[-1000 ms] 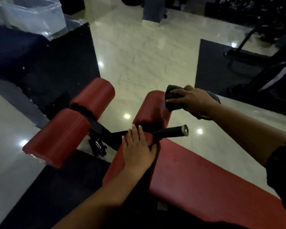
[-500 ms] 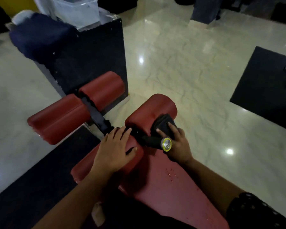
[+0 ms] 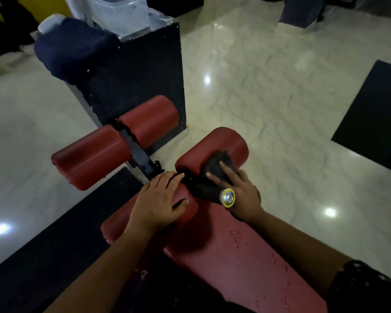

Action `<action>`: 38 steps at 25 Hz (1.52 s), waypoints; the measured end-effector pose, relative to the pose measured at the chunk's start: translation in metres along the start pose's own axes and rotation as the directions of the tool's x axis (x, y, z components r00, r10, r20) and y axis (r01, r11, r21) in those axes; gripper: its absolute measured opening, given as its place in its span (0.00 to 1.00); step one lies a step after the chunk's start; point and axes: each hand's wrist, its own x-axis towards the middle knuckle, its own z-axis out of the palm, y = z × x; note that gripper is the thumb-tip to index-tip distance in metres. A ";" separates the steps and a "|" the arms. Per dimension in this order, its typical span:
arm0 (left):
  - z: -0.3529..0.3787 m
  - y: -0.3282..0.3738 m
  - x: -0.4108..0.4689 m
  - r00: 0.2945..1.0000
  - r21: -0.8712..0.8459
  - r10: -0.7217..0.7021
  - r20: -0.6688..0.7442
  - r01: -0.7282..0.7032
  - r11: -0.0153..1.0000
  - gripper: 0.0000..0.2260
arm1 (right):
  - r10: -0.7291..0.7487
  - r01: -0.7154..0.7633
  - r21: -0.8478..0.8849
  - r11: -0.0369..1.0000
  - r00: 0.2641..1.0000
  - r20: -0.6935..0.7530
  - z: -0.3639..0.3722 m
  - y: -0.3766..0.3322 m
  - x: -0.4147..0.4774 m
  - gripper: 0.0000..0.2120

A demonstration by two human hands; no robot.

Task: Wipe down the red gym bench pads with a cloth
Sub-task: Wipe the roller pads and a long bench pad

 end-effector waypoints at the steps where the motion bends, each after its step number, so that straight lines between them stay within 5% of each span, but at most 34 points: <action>1: 0.000 0.000 0.000 1.000 -0.002 -0.013 0.005 0.013 1.000 0.34 | -0.099 0.099 0.006 0.995 0.995 0.000 0.001 0.001 0.001 0.19; 4: -0.001 0.000 0.004 1.000 0.008 -0.023 0.021 0.022 1.000 0.36 | -0.190 0.198 -0.109 0.974 0.979 0.079 0.000 0.016 0.021 0.21; 7: -0.001 0.001 0.003 0.999 0.017 -0.017 0.028 0.017 1.000 0.36 | 0.168 -0.131 -0.224 0.966 0.973 0.156 -0.006 0.037 0.050 0.31; 12: -0.001 0.000 0.001 1.000 -0.037 -0.003 0.029 0.004 0.999 0.35 | 0.543 -0.491 -0.234 0.839 0.779 0.314 -0.023 0.082 0.100 0.31; 14: 0.000 -0.001 0.001 0.999 -0.032 -0.005 0.038 0.006 0.999 0.36 | 0.471 -0.405 -0.248 0.880 0.809 0.351 -0.027 0.074 0.111 0.30; 17: 0.000 -0.003 0.001 1.000 -0.041 0.000 0.028 0.001 0.999 0.35 | 0.128 -0.027 -0.210 0.977 0.867 0.481 -0.035 0.051 0.112 0.31; 22: -0.007 -0.002 -0.006 0.993 -0.134 -0.091 -0.076 0.080 0.988 0.33 | -0.352 0.374 0.083 0.924 0.743 0.568 -0.039 0.000 0.108 0.29; 25: -0.004 0.001 -0.009 0.982 -0.090 -0.163 -0.094 0.154 0.984 0.34 | -0.303 0.368 0.019 0.930 0.735 0.606 -0.031 0.002 0.120 0.31; 28: 0.005 0.002 -0.012 0.991 0.028 -0.134 -0.016 0.134 0.991 0.35 | -0.066 0.196 -0.139 0.971 0.775 0.629 -0.033 0.060 0.136 0.33; 33: 0.004 0.004 -0.008 0.996 0.099 -0.085 -0.034 0.088 0.991 0.29 | 0.200 0.044 -0.316 0.948 0.687 0.698 -0.033 0.101 0.175 0.32; 35: 0.001 0.005 -0.010 0.996 0.056 -0.063 -0.055 0.066 0.996 0.28 | 0.156 0.135 -0.341 0.930 0.696 0.700 -0.024 0.073 0.187 0.29; 38: -0.001 0.009 -0.012 0.996 0.009 -0.065 -0.063 0.065 0.998 0.28 | -0.156 0.399 -0.179 0.900 0.675 0.721 -0.020 0.019 0.188 0.28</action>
